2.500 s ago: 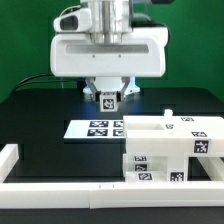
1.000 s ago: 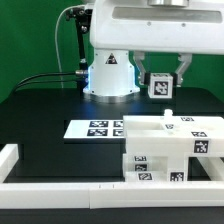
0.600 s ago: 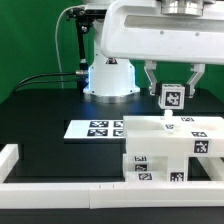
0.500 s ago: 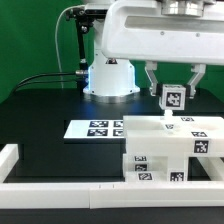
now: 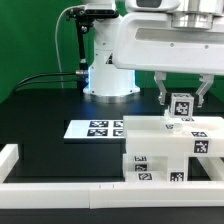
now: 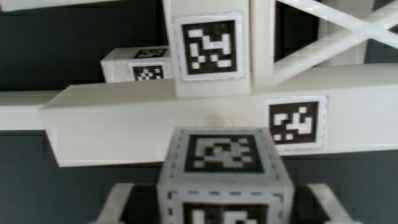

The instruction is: Assemble chair

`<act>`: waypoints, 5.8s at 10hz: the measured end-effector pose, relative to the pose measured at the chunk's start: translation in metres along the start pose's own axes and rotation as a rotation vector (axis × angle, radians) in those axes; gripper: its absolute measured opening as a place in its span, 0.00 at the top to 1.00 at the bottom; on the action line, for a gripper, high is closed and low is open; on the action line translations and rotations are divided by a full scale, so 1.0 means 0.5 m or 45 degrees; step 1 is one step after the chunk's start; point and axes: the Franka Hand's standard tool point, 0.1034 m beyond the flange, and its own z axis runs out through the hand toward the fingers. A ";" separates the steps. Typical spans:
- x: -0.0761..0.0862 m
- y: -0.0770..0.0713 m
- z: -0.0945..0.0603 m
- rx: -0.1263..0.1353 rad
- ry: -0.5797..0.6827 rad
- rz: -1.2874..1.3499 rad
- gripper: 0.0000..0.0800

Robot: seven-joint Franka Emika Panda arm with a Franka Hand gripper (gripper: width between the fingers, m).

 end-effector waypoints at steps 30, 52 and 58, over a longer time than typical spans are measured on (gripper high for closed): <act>-0.002 -0.001 0.039 0.082 -0.056 1.619 0.65; -0.008 0.008 0.037 0.002 -0.028 0.356 0.65; -0.008 -0.022 0.033 0.061 -0.044 1.498 0.65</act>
Offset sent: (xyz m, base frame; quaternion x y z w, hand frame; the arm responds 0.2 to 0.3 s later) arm 0.0086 0.0039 -0.0087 -0.0005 0.0062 0.0066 1.0000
